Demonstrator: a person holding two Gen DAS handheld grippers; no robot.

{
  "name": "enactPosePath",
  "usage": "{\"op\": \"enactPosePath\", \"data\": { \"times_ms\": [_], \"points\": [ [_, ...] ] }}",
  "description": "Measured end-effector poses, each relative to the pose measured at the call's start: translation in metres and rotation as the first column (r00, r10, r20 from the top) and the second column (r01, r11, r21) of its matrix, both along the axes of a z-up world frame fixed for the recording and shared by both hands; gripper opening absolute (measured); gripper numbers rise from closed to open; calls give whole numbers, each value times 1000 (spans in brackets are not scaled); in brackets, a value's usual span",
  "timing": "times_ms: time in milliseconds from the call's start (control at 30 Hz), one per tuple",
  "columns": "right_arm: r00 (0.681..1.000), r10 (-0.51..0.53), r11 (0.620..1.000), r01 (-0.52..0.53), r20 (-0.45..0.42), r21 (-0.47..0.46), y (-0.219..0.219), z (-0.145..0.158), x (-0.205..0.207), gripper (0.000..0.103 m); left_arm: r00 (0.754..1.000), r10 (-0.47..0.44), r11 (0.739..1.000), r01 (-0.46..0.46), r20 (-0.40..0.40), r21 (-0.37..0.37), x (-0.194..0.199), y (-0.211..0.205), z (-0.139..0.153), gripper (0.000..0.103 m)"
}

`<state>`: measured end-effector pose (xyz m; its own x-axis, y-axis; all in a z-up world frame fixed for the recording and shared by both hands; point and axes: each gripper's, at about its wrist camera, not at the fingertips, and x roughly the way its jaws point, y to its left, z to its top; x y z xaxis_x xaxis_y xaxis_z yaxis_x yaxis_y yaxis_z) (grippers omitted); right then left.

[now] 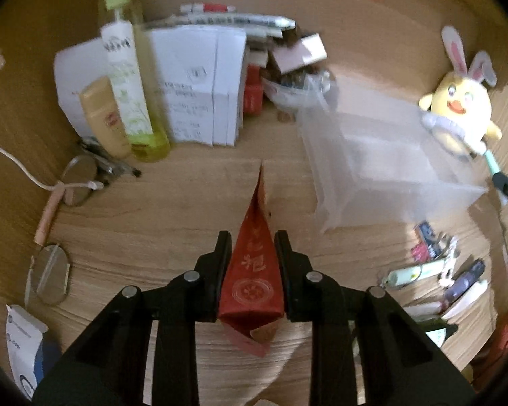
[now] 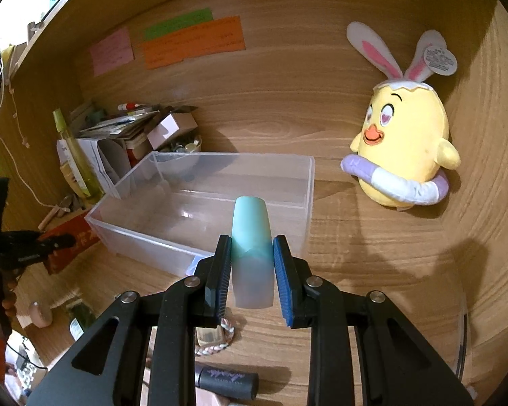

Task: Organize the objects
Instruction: 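Lift and carry the red packet and mint-green tube over the clear bin with both tools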

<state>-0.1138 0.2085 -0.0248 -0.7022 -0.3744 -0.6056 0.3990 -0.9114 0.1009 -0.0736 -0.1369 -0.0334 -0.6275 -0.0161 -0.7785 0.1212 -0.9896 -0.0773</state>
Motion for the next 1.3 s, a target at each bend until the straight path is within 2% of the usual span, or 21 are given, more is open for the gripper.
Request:
{"op": "enactPosePath", "data": {
  "times_ms": [433,733,933,1133,1300],
  "points": [
    [1000,9,1000,-9,-16,14,-7,5,-14,23,990,1,1000,0,-140,5,-1,8,50,24],
    [999,16,1000,-15,-37,19,-9,17,-25,23,974,-48,999,49,-223,-1,-11,29,80,24],
    [997,24,999,-21,-73,37,-16,30,-33,23,967,-75,997,70,-245,-30,-29,44,86,25],
    [996,37,998,-33,-83,46,-24,37,-47,23,967,-104,995,101,-232,-27,-50,56,85,24],
    [997,41,998,-38,-70,54,-30,31,-57,23,970,-125,992,123,-208,-22,-66,65,78,25]
  ]
}}
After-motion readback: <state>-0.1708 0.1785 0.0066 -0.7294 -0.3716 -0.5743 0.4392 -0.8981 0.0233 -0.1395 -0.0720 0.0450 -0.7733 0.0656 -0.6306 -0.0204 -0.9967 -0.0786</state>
